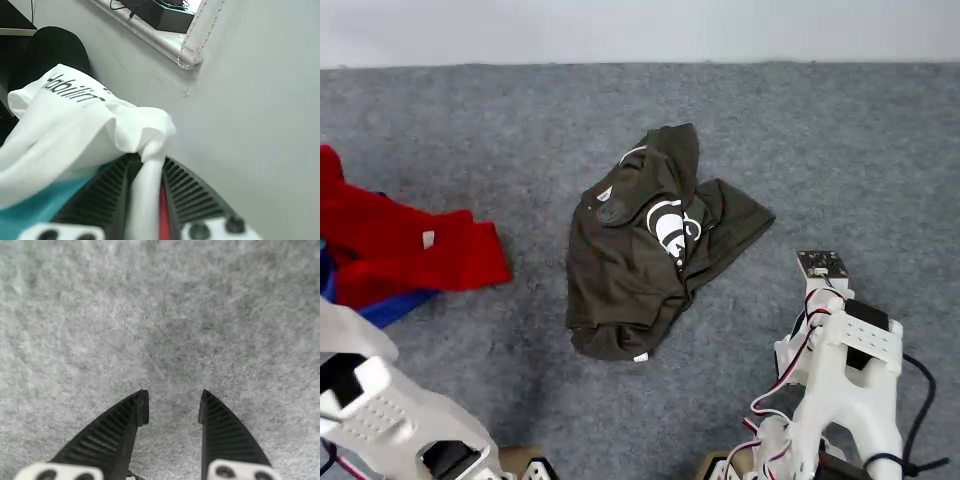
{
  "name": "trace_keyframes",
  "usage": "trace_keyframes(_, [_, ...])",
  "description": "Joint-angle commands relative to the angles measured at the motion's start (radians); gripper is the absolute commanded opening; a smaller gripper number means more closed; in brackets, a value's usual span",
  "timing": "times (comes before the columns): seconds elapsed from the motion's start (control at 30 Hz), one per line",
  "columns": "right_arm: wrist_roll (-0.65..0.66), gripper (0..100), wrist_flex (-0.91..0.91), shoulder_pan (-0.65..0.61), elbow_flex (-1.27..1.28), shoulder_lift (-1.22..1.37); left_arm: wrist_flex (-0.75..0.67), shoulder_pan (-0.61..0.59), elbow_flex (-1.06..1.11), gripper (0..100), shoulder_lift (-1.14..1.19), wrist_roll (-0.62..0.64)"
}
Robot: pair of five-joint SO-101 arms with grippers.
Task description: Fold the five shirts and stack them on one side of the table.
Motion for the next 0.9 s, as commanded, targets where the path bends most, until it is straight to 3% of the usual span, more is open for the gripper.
trace_keyframes(0.0, [-0.008, 17.8, -0.007, 0.007, -0.002, 0.001, 0.017, -0.005, -0.028, 1, -0.025, 0.002])
trace_keyframes(0.17, [-0.008, 17.8, -0.004, 0.007, -0.002, 0.001, 0.018, 0.012, 0.150, 1, 0.089, 0.003])
trace_keyframes(0.5, [-0.006, 17.8, -0.004, 0.007, -0.002, 0.001, 0.018, 0.146, 0.753, 1, 0.199, 0.003])
trace_keyframes(0.63, [-0.006, 17.8, -0.004, 0.007, -0.002, 0.001, 0.018, 0.183, 0.826, 3, 0.193, -0.008])
trace_keyframes(0.87, [-0.006, 17.8, -0.008, 0.007, -0.002, 0.001, 0.018, 0.180, 0.806, 27, 0.094, -0.213])
